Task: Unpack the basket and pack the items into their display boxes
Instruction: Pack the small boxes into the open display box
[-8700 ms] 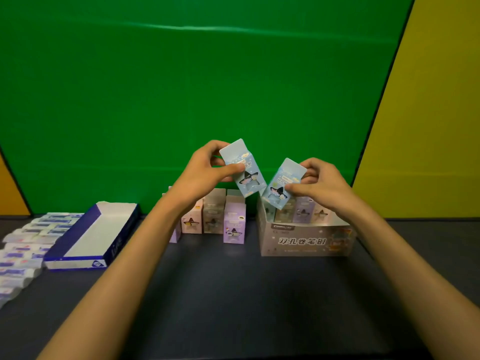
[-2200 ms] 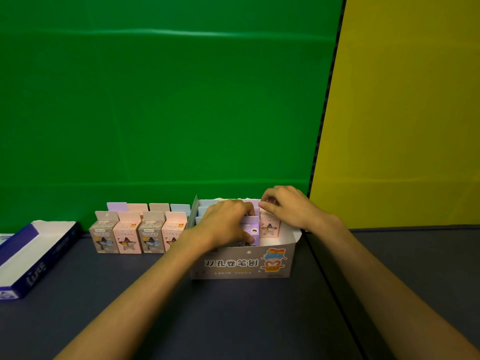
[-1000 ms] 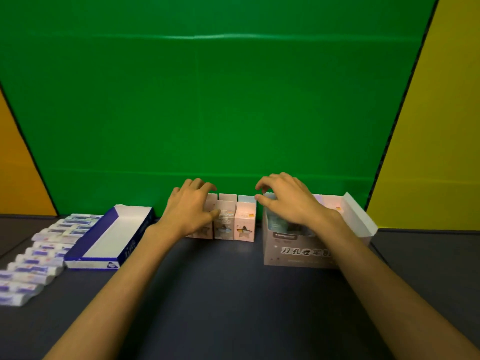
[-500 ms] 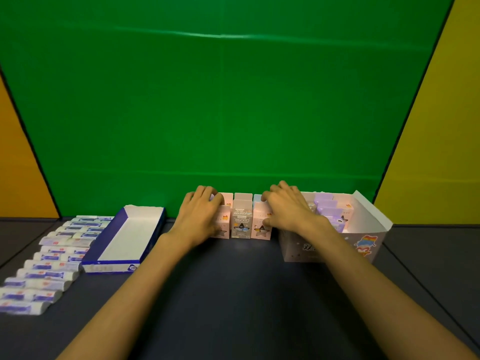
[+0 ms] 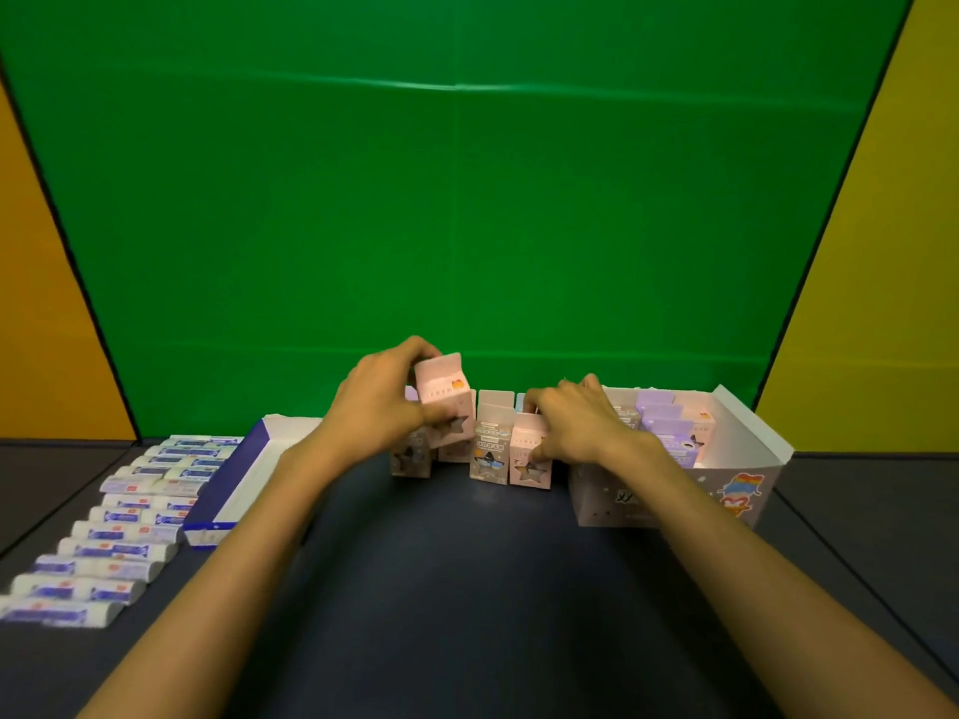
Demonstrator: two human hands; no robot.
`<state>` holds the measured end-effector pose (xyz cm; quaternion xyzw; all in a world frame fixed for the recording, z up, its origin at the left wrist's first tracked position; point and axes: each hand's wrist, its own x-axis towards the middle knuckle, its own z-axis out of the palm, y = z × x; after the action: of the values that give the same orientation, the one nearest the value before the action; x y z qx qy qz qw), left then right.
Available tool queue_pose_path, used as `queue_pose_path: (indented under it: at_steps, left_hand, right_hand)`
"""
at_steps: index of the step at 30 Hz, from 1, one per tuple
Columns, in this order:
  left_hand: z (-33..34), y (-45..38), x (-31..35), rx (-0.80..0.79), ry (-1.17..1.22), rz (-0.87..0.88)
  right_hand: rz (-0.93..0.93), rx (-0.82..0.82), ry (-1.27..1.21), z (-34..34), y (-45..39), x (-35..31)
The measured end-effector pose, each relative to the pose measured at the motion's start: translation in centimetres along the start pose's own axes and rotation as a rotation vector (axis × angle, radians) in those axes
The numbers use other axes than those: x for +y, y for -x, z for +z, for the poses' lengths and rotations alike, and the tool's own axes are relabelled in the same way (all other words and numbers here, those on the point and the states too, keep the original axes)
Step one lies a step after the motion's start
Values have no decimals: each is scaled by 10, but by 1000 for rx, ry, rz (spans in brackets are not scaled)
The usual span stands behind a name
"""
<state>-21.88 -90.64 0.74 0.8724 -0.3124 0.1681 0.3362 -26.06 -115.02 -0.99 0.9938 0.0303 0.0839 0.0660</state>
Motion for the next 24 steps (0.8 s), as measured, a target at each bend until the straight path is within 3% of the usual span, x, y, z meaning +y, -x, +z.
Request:
queue_pose_path:
  at_steps: [6, 10, 24]
  left_hand:
    - [-10, -10, 26, 149, 364, -7]
    - [-1, -19, 46, 165, 505, 24]
    - [88, -48, 146, 43, 521, 85]
  right_hand:
    - [62, 47, -432, -35, 19, 18]
    - [111, 150, -692, -61, 40, 43]
    - [225, 343, -584, -56, 88, 189]
